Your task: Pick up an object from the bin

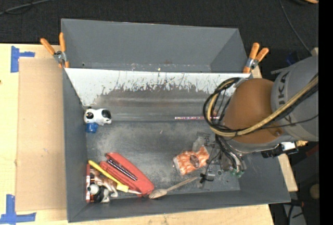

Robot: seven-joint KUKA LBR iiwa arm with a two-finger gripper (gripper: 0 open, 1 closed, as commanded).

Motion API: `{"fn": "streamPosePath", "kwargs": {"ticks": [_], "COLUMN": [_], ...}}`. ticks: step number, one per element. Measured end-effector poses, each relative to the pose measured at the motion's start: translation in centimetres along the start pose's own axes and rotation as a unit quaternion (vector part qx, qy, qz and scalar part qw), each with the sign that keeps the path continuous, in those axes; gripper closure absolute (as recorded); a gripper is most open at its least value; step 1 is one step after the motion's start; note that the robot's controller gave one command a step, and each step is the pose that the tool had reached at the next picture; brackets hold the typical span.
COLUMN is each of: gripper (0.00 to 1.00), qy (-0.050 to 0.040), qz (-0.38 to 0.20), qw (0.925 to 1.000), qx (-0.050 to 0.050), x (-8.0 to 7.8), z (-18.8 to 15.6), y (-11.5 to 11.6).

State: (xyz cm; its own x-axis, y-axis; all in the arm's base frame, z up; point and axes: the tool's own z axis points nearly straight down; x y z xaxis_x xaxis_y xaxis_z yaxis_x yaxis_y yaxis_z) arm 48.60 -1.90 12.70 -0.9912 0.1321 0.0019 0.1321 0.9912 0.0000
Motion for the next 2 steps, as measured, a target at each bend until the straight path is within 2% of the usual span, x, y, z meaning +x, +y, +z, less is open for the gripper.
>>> {"fn": "streamPosePath", "kwargs": {"ticks": [1, 2], "gripper": [0.00, 1.00], "qy": [-0.0030, 0.0018], "qz": [0.025, -0.016], "qw": [0.9997, 0.9999], "qx": [0.000, -0.001], "x": [-1.8, -0.3], "z": [4.4, 5.8], "y": [2.6, 0.4]}}
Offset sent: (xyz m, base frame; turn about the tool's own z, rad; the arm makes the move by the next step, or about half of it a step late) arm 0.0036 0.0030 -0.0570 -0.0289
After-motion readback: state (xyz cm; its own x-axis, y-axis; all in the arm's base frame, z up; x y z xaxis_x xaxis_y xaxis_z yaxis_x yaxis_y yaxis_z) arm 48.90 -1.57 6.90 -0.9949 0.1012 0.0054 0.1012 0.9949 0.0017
